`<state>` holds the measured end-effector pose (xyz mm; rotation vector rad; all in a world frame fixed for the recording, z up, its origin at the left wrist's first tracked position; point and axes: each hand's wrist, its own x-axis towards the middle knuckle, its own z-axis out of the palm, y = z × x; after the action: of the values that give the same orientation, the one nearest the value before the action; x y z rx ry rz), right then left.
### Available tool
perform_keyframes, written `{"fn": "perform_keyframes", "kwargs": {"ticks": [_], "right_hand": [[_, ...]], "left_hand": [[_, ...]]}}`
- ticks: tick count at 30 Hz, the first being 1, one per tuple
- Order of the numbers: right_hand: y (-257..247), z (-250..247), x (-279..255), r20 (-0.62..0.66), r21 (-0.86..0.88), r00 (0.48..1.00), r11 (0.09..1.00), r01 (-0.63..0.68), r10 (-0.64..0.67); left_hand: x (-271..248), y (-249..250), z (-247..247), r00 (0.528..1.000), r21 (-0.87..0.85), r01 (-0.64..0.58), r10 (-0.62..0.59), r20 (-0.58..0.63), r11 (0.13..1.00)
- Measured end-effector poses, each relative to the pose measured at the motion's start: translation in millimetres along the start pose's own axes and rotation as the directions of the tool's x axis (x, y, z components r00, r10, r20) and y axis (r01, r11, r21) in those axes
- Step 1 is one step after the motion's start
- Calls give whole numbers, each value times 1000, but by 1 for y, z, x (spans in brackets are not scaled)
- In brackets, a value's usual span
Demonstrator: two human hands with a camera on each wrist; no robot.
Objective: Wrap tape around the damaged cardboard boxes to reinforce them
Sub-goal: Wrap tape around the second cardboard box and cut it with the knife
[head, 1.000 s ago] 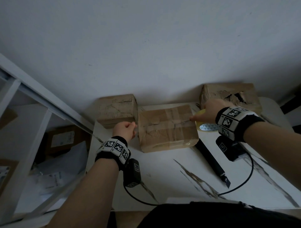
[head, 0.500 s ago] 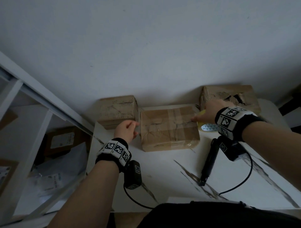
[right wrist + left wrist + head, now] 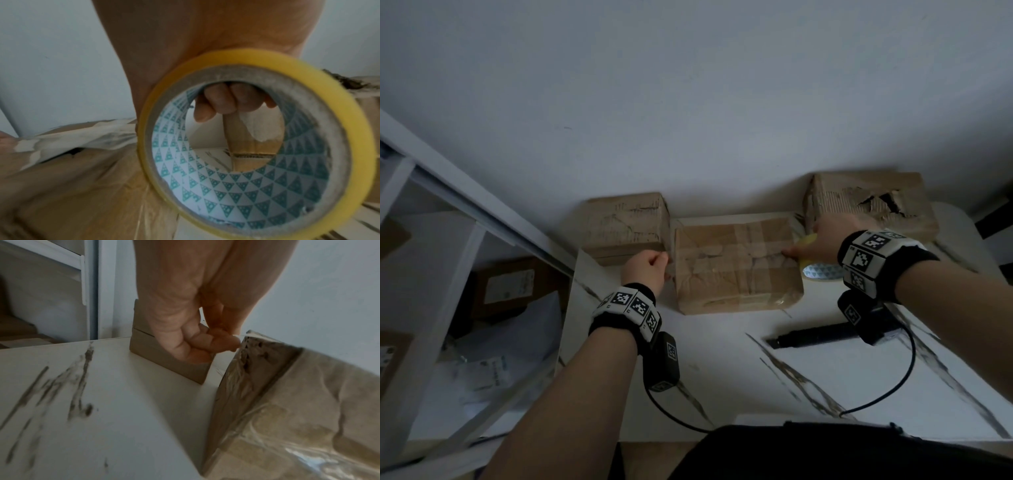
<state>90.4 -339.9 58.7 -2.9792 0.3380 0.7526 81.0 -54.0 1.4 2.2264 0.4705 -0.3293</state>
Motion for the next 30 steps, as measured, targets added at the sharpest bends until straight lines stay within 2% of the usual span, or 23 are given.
{"fn": "perform_keyframes", "kwargs": {"ticks": [5, 13, 19, 21, 23, 25, 28, 30], "right_hand": [[2, 5, 10, 40, 59, 999, 998, 21, -23], [9, 14, 17, 41, 106, 999, 994, 29, -34], [10, 15, 17, 44, 115, 998, 993, 40, -45], [10, 15, 17, 43, 121, 998, 992, 36, -41], [10, 15, 16, 45, 128, 998, 991, 36, -42], [10, 15, 14, 40, 134, 998, 990, 41, -47], [9, 14, 12, 33, 158, 998, 986, 43, -49], [10, 15, 11, 30, 168, 998, 985, 41, -47]], "left_hand": [[-2, 5, 4, 1000, 169, -23, 21, 15, 985], [5, 11, 10, 997, 228, 3, -20, 72, 974], [-3, 8, 9, 992, 420, 100, -121, 22, 902], [-10, 10, 9, 997, 339, 48, -23, -75, 940], [-19, 17, 12, 979, 263, -92, 136, -152, 960], [-30, 27, 21, 974, 245, -181, 208, -89, 952], [-44, 32, 35, 987, 287, -157, 140, 80, 945], [-45, 34, 34, 985, 344, -148, 109, 131, 927]]}}
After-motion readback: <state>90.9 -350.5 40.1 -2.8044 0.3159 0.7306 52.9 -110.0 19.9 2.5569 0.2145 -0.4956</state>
